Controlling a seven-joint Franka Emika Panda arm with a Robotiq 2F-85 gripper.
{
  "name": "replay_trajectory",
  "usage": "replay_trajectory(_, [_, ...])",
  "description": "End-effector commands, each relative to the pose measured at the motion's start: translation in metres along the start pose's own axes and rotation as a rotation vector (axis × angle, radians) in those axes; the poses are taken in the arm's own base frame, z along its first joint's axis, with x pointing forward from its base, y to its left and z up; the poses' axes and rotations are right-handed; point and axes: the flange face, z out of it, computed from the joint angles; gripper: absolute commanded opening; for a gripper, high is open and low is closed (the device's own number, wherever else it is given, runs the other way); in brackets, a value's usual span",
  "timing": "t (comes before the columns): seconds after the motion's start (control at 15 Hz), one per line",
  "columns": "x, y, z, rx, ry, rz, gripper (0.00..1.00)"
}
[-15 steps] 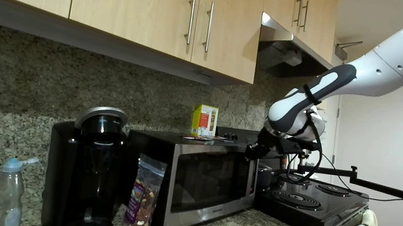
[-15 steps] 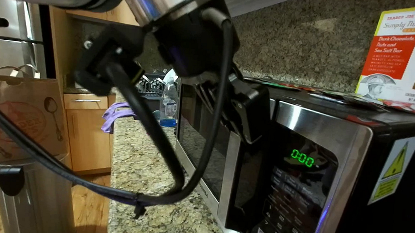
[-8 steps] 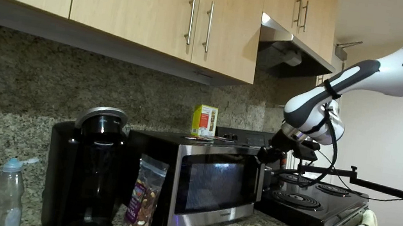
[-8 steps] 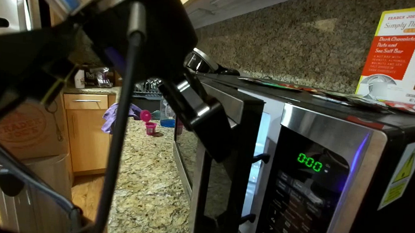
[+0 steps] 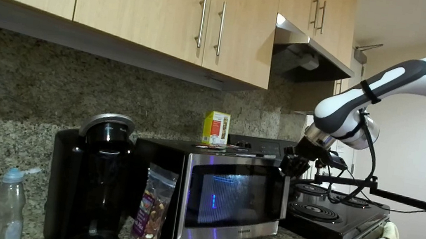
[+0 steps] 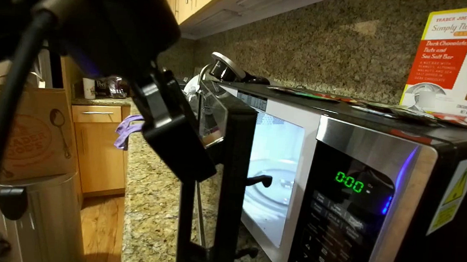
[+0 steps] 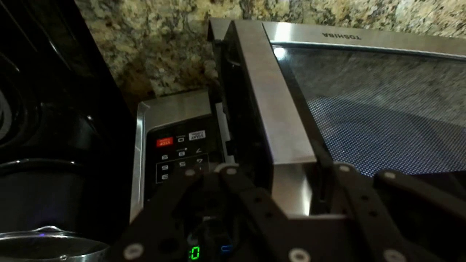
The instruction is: Open the microwave door
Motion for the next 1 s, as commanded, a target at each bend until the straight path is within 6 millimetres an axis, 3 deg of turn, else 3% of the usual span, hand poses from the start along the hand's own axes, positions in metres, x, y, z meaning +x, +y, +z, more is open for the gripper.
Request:
replay_trajectory(0.0, [-0.029,-0.003,-0.016,0.038,-0.102,0.02,0.59])
replay_trajectory(0.07, [-0.032,-0.004,-0.019,0.047,-0.122,0.031,0.61])
replay_trajectory(0.2, [-0.031,-0.004,-0.02,0.004,-0.106,0.136,0.74])
replay_trajectory(0.47, [-0.025,-0.023,-0.018,-0.077,-0.097,0.279,0.98])
replay_trajectory(0.73, [-0.032,-0.04,-0.023,-0.136,-0.186,0.305,1.0])
replay_trajectory(0.93, [-0.05,-0.047,-0.038,-0.203,-0.286,0.251,1.0])
